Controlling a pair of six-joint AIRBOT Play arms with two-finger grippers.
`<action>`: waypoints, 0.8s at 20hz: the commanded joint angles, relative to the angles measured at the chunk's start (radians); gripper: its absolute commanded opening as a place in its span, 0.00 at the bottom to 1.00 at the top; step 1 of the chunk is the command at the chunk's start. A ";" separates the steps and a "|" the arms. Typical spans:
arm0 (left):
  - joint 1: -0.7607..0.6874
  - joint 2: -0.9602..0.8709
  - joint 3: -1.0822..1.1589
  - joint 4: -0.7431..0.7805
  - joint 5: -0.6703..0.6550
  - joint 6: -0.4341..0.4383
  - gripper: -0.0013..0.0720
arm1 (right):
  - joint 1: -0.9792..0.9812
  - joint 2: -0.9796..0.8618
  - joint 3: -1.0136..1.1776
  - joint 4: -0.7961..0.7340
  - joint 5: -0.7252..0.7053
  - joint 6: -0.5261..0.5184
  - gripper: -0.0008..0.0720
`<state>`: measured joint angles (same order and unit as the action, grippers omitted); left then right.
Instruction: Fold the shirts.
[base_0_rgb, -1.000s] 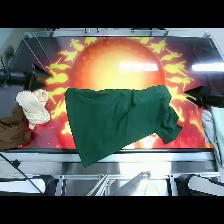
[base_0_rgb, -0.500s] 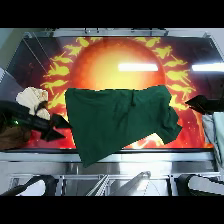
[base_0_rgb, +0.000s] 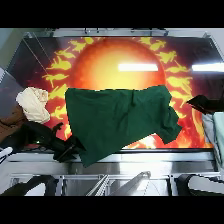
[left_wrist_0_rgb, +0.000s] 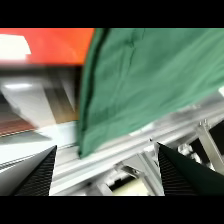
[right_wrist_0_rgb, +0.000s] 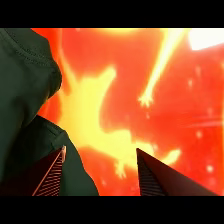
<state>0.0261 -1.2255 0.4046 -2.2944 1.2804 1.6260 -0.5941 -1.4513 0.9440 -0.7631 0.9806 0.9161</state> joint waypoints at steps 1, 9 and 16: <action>-0.125 -0.117 0.042 0.015 -0.117 0.000 0.89 | 0.004 -0.016 0.001 0.004 -0.004 0.000 0.71; -0.268 -0.229 0.254 0.052 -0.165 0.034 0.04 | 0.010 -0.058 0.001 -0.001 0.069 0.001 0.71; -0.157 -0.228 0.254 0.051 -0.113 0.057 0.04 | 0.020 -0.235 0.001 0.038 0.238 -0.030 0.70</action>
<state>-0.1669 -1.4506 0.6537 -2.2524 1.1961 1.6691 -0.5816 -1.6234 0.9466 -0.7181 1.1572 0.9035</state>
